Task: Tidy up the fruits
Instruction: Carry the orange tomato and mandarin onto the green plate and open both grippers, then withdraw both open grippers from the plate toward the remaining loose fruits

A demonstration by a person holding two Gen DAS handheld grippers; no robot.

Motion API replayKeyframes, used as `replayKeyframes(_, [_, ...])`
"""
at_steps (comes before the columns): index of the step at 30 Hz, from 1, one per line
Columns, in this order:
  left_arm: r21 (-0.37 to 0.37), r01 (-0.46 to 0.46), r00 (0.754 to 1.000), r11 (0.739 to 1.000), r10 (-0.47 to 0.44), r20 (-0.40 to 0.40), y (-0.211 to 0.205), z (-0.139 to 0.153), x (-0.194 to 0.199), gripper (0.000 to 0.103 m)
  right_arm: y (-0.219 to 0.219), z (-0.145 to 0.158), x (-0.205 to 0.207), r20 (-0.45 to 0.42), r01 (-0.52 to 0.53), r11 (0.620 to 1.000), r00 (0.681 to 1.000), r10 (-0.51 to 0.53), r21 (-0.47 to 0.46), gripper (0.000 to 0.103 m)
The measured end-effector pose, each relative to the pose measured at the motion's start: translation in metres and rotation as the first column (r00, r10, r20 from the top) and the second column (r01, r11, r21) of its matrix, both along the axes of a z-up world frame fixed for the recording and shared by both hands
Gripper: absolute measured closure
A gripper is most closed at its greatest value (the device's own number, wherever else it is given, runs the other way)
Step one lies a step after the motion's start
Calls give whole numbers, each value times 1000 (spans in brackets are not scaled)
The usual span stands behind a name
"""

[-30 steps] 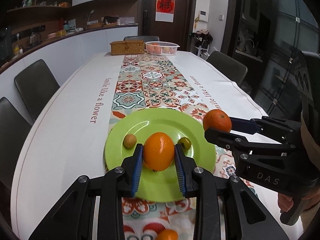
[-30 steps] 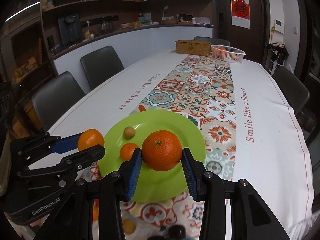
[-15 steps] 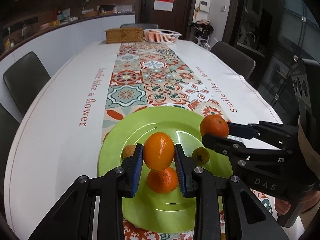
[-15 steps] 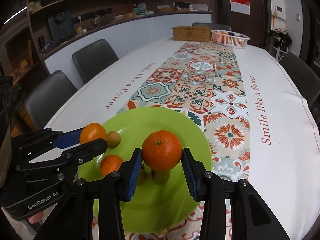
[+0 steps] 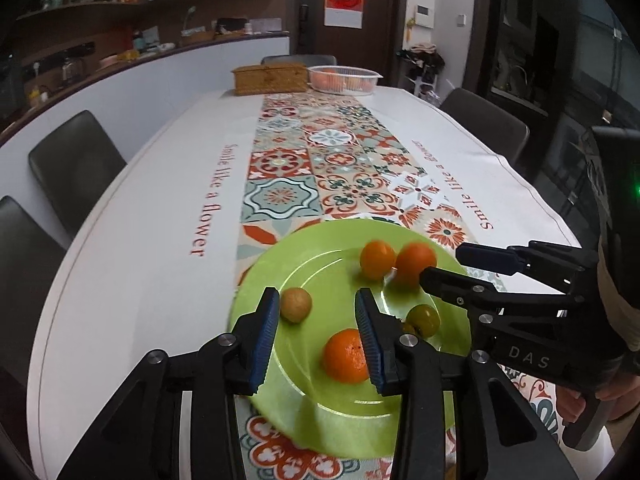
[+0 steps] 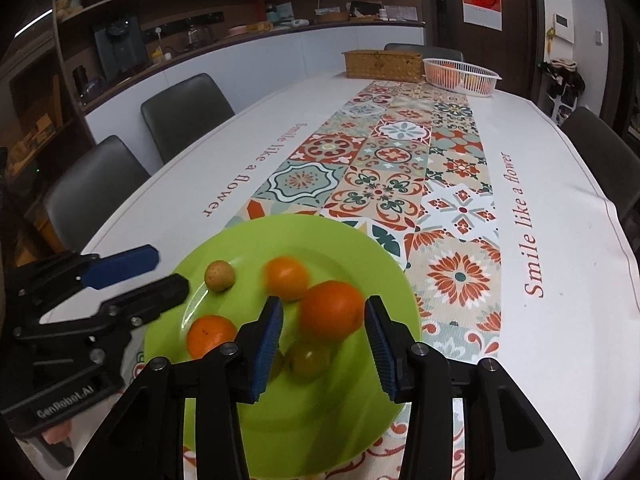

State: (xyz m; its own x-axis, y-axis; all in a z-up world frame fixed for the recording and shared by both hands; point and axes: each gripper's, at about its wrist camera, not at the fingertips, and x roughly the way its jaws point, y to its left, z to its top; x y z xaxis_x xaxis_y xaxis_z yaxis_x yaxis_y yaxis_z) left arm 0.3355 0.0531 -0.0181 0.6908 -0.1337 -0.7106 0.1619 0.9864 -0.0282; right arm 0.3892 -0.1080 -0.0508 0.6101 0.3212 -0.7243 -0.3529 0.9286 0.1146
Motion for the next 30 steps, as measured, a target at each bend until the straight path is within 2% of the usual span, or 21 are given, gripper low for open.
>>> replayKeyframes(8, [22, -42, 999, 999, 41, 27, 5, 16, -28, 62, 1, 11, -20, 24, -6, 1000, 1000, 6, -2, 55])
replayKeyframes(22, [34, -46, 993, 998, 41, 115, 1, 56, -96, 56, -2, 59, -94, 122, -15, 1000, 992, 15, -1, 55])
replayKeyframes(30, [15, -27, 986, 1000, 24, 166, -1, 68, -138, 47, -6, 71, -135, 133, 0, 1000, 991, -1, 10, 55])
